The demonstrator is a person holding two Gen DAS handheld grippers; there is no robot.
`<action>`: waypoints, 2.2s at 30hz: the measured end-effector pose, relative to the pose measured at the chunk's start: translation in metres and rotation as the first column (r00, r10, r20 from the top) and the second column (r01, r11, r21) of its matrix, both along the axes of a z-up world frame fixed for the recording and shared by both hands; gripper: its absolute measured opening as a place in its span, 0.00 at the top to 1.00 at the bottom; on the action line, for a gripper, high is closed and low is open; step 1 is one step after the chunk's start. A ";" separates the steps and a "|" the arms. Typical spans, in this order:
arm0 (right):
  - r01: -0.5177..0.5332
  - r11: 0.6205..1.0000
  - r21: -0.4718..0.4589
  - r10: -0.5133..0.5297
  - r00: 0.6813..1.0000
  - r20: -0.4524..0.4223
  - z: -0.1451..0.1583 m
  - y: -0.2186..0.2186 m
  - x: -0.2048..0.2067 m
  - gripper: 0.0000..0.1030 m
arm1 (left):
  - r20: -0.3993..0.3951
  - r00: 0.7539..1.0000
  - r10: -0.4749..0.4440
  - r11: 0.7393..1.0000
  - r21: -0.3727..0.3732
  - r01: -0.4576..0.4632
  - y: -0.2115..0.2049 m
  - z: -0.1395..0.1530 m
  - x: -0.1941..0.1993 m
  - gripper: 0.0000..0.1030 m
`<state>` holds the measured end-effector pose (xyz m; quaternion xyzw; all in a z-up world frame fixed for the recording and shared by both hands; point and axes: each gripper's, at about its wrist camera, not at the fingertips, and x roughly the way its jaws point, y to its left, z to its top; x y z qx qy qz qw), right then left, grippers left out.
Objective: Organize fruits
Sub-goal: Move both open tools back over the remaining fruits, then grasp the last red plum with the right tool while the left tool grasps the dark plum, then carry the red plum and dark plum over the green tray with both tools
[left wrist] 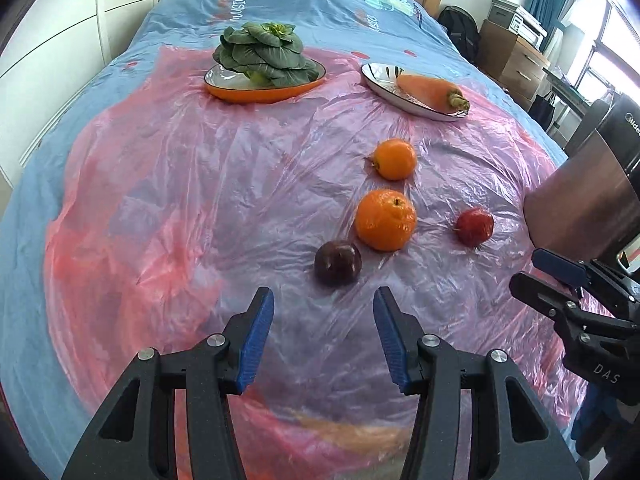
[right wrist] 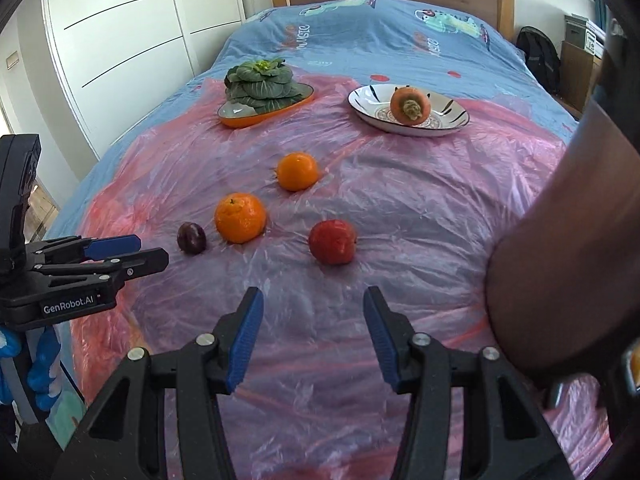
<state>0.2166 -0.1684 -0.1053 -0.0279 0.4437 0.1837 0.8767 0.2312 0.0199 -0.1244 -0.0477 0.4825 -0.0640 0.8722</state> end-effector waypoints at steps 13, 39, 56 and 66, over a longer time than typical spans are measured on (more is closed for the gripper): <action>0.023 1.000 -0.007 -0.024 1.000 -0.018 -0.025 0.009 0.047 0.39 | -0.007 1.000 -0.021 0.999 -0.030 0.020 -0.006 -0.021 0.026 0.58; 0.016 0.999 0.035 -0.015 0.999 -0.034 -0.034 0.009 0.056 0.71 | 0.007 0.998 -0.055 0.998 -0.024 0.055 -0.010 -0.024 0.028 0.76; -0.021 0.997 0.077 0.019 1.000 0.019 0.027 0.006 -0.004 0.71 | 0.085 0.995 -0.046 0.997 -0.052 0.051 -0.002 0.041 -0.015 0.76; -0.009 0.997 0.077 0.006 0.999 0.044 0.068 -0.019 -0.079 0.71 | 0.166 0.982 -0.093 0.992 -0.068 0.105 -0.018 0.095 -0.077 0.76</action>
